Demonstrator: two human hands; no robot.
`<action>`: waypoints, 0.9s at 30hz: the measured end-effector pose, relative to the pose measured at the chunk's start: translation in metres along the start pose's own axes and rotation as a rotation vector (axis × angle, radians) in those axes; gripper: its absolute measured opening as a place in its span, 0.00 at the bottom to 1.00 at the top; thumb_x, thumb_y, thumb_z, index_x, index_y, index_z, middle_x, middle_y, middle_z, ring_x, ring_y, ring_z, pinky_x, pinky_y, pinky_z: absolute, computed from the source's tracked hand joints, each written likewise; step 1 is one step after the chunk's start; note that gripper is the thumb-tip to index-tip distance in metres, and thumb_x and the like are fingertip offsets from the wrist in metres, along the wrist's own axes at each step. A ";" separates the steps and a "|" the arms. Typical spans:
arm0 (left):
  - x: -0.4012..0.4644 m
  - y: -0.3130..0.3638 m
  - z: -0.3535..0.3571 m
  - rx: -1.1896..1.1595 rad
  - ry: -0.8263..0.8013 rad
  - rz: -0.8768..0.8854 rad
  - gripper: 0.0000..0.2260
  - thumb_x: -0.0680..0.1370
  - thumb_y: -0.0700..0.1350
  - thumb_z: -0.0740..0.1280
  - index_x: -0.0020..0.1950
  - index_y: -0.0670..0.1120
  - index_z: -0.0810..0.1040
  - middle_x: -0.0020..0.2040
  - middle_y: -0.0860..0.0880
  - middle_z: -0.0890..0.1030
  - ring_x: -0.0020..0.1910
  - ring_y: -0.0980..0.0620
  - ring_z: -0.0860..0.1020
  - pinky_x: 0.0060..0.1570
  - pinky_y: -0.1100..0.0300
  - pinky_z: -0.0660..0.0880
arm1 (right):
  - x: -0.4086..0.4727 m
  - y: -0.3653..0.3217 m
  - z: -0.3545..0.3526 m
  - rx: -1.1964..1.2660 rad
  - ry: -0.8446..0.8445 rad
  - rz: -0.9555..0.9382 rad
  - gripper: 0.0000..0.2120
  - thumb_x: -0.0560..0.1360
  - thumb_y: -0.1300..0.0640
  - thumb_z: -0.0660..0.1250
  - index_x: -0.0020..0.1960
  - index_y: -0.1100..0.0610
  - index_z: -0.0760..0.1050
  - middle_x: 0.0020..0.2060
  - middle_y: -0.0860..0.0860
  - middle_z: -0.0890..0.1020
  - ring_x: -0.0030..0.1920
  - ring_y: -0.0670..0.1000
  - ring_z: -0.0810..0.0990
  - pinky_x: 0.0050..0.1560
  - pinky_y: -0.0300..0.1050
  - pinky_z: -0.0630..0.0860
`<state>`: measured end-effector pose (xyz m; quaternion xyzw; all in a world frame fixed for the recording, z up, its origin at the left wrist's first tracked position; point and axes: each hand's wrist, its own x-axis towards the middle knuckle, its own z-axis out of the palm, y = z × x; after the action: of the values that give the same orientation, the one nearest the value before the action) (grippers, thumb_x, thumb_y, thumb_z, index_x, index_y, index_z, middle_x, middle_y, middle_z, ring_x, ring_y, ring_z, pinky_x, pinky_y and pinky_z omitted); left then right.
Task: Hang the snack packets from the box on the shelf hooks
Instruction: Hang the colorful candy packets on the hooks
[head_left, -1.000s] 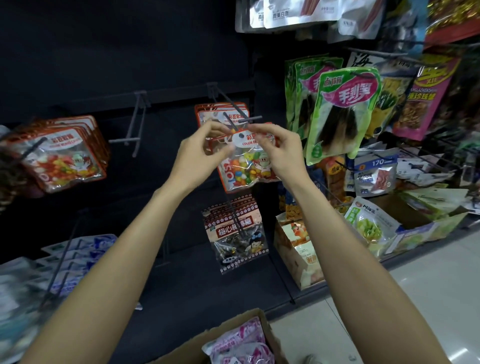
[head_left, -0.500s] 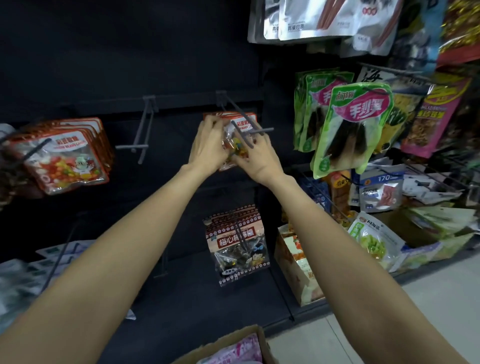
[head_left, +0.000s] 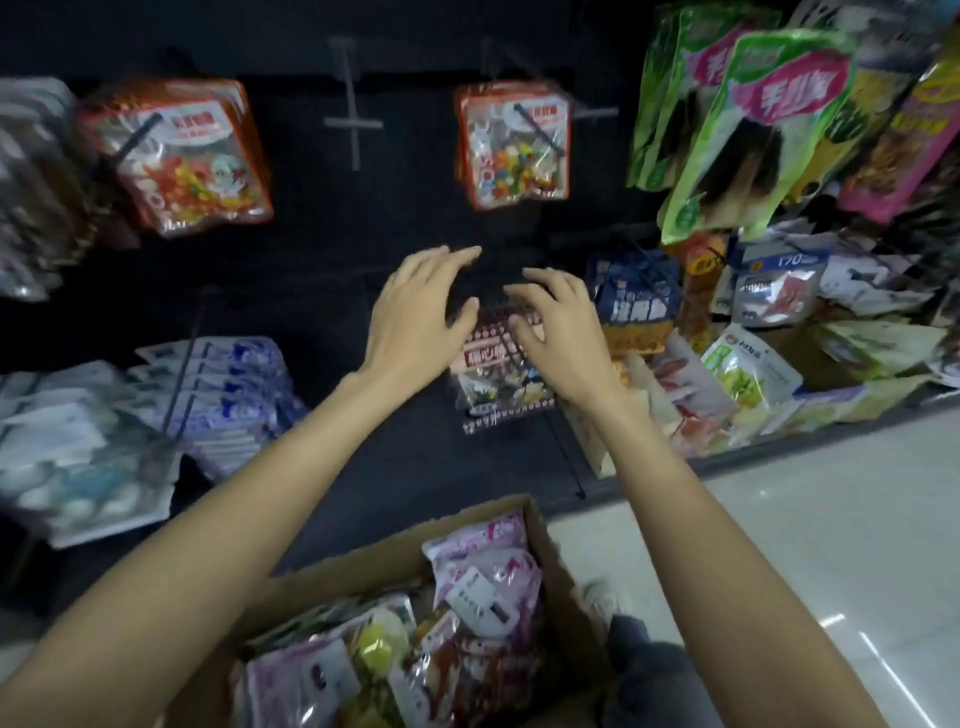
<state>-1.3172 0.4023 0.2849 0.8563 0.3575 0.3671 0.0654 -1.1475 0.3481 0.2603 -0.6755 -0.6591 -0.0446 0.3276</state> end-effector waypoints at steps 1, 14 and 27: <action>-0.028 -0.002 -0.008 -0.044 -0.009 -0.011 0.19 0.78 0.46 0.64 0.69 0.50 0.71 0.61 0.54 0.78 0.64 0.54 0.71 0.59 0.59 0.67 | -0.021 -0.007 0.005 0.021 -0.005 -0.006 0.15 0.77 0.58 0.63 0.64 0.56 0.75 0.64 0.54 0.74 0.67 0.57 0.68 0.65 0.55 0.67; -0.332 -0.121 0.024 -0.187 -0.658 -0.549 0.13 0.77 0.53 0.64 0.59 0.50 0.78 0.49 0.52 0.84 0.48 0.53 0.81 0.47 0.51 0.78 | -0.246 -0.053 0.163 -0.042 -0.912 0.037 0.14 0.78 0.56 0.61 0.63 0.50 0.75 0.58 0.55 0.80 0.56 0.57 0.78 0.48 0.49 0.75; -0.424 -0.113 0.160 -0.079 -1.012 -0.677 0.23 0.76 0.50 0.66 0.70 0.49 0.68 0.65 0.47 0.75 0.60 0.46 0.75 0.54 0.51 0.76 | -0.341 0.031 0.255 -0.421 -1.446 0.042 0.46 0.70 0.48 0.72 0.77 0.48 0.46 0.76 0.54 0.53 0.75 0.58 0.51 0.73 0.62 0.52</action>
<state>-1.4744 0.2294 -0.1191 0.7601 0.5206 -0.1134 0.3720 -1.2567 0.1847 -0.1188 -0.5973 -0.6743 0.2911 -0.3221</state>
